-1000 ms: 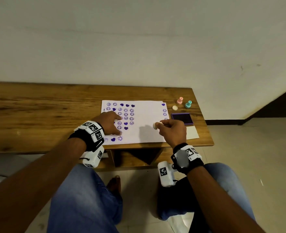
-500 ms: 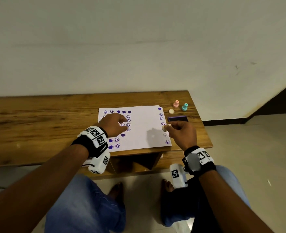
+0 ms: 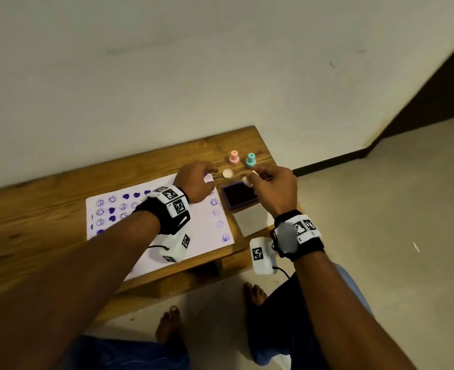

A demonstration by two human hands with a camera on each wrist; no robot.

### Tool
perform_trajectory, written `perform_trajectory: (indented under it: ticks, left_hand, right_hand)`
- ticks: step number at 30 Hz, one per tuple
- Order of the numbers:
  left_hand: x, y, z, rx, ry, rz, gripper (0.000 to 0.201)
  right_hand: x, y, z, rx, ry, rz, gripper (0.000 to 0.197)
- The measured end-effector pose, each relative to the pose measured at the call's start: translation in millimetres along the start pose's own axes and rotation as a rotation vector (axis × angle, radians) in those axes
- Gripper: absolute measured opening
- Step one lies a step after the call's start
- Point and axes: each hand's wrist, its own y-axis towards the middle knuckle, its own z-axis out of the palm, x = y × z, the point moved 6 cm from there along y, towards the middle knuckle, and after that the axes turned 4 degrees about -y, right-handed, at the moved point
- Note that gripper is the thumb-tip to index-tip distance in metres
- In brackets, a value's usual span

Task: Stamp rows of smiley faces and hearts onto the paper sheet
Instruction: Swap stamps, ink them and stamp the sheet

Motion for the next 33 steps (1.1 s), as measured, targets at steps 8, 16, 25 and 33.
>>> perform_trajectory:
  ticks: [8, 16, 25, 33]
  left_hand:
    - [-14, 48, 29, 0.061, 0.156, 0.139, 0.039]
    - [-18, 49, 29, 0.044, 0.198, 0.169, 0.029]
    - [13, -42, -13, -0.179, -0.459, -0.105, 0.029]
    - [36, -157, 13, -0.262, -0.701, -0.206, 0.037]
  right_hand:
    - [-11, 20, 4, -0.036, 0.047, 0.006, 0.025]
    - [-11, 23, -3, -0.048, 0.068, -0.005, 0.024]
    - [14, -9, 23, 0.085, 0.078, -0.067, 0.021]
    - [29, -86, 57, 0.22, 0.097, -0.106, 0.025]
